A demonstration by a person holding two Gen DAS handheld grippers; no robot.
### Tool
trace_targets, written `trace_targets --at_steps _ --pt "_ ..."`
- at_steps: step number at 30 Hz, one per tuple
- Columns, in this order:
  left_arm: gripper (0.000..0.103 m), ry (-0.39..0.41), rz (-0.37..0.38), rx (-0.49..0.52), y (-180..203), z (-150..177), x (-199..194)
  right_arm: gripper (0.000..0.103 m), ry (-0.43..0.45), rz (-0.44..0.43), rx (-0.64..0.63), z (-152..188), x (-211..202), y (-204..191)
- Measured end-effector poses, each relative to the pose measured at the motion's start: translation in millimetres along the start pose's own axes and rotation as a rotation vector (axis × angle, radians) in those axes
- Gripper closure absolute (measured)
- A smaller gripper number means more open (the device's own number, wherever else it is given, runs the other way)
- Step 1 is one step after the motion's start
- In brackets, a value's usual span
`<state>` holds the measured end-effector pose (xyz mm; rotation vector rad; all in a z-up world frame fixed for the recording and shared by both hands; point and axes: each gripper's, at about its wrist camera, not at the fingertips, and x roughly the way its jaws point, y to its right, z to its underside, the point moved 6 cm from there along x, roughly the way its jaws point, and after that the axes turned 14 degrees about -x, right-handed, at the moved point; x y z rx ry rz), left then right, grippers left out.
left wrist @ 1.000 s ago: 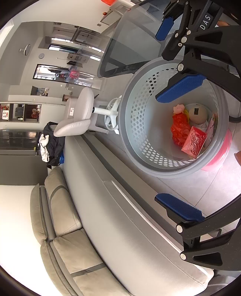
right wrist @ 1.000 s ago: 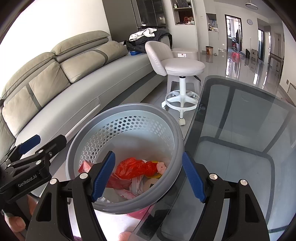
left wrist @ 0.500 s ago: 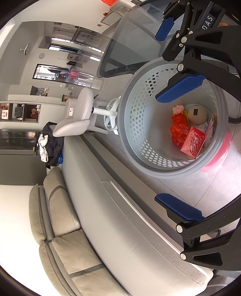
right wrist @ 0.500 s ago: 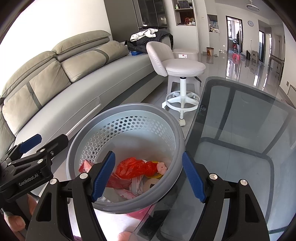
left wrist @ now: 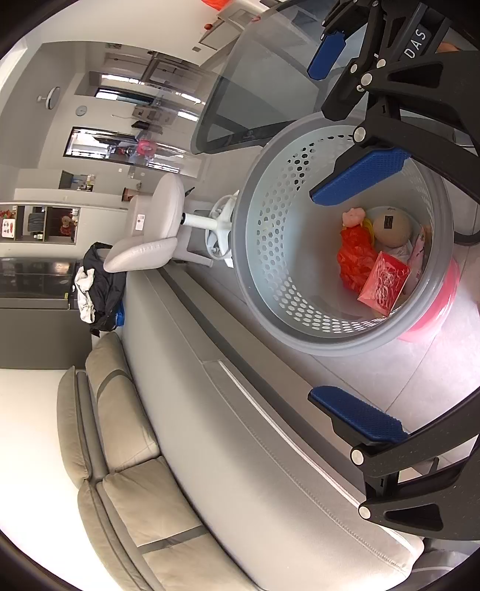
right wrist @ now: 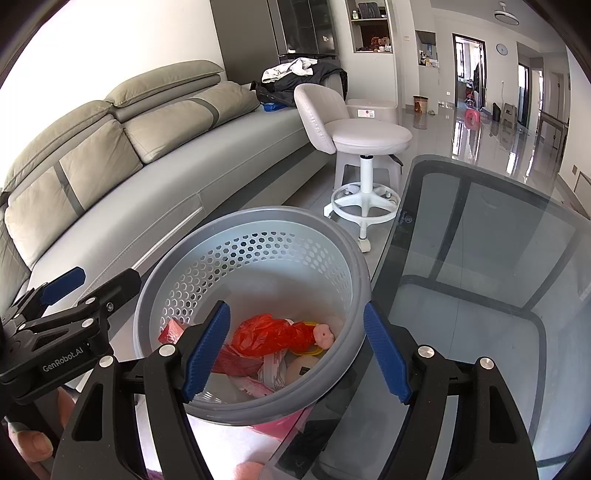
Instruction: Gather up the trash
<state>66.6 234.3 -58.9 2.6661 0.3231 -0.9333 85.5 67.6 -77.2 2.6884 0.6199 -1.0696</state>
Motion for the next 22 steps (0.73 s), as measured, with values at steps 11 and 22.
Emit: trace_targets --at_steps 11,22 --pt "0.007 -0.005 0.01 0.0 1.4 -0.1 -0.5 0.031 -0.001 -0.002 -0.004 0.1 0.4 -1.5" --pt "0.007 -0.009 0.001 -0.005 1.4 -1.4 0.2 0.031 -0.001 -0.002 -0.004 0.3 0.4 -2.0"
